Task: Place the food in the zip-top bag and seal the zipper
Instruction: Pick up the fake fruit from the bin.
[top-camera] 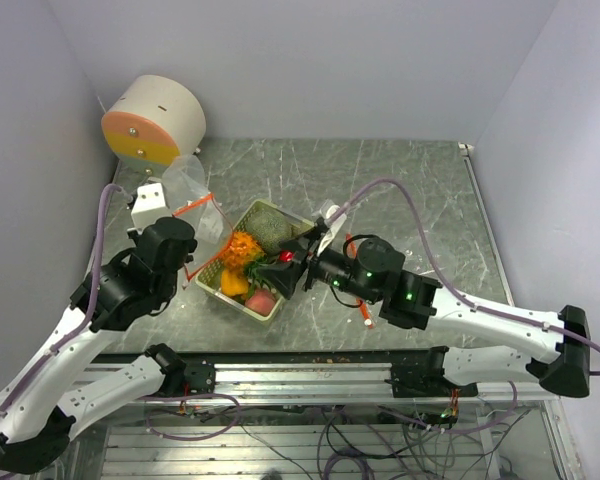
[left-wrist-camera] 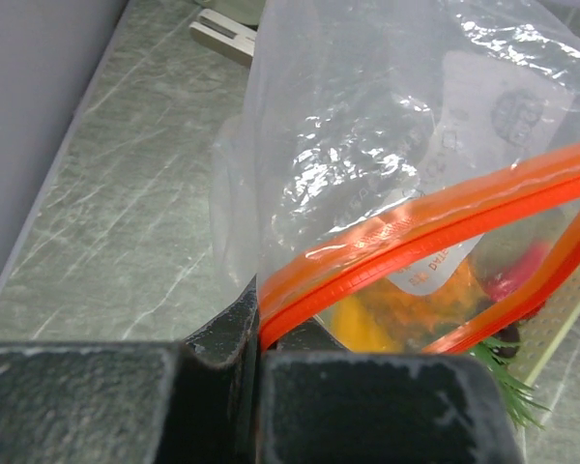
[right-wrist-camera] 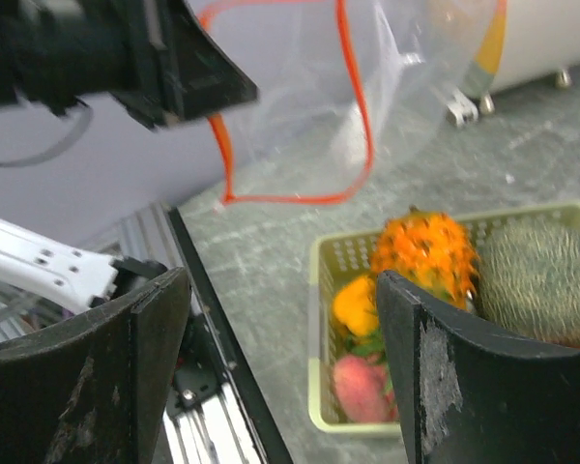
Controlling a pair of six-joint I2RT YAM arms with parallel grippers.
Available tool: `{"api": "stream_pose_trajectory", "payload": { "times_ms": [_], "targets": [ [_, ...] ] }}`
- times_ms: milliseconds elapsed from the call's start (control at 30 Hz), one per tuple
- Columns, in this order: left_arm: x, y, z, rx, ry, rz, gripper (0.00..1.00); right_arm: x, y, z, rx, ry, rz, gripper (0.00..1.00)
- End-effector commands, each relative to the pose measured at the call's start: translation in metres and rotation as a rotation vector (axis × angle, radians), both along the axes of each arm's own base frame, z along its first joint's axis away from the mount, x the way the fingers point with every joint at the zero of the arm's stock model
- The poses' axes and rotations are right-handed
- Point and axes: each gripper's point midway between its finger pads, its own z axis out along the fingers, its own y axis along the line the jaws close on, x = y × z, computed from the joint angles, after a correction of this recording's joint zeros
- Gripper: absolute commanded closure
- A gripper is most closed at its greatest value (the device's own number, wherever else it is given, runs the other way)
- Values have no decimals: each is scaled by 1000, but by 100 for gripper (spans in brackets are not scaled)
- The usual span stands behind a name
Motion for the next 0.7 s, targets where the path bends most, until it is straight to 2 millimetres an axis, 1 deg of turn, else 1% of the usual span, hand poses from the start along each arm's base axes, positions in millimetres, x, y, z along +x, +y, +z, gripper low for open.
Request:
{"api": "stream_pose_trajectory", "payload": {
  "times_ms": [0, 67, 100, 133, 233, 333, 500, 600, 667],
  "targets": [
    [-5, 24, 13, 36, -25, 113, 93, 13, -9, -73, -183, 99, -95, 22],
    [-5, 27, 14, 48, -27, 131, 93, 18, -12, -91, -226, 115, -127, 20],
    [-5, 26, 13, 51, -21, 130, 93, 21, -13, -99, -244, 121, -145, 16],
    [-4, 25, 11, 51, -15, 125, 93, 23, -14, -105, -260, 125, -159, 10],
    [-1, 17, 3, 48, 0, 100, 93, 31, -11, -116, -295, 121, -189, 3],
    [1, 16, -4, 55, 13, 102, 93, 39, -4, -125, -334, 112, -202, 3],
    [-2, 23, -5, 65, 11, 135, 93, 50, 14, -146, -404, 98, -198, 0],
    [-4, 26, -5, 68, 8, 141, 93, 54, 29, -164, -445, 99, -172, 0],
    [-6, 27, -6, 70, 6, 142, 93, 58, 34, -178, -477, 101, -181, 0]
  ]
}}
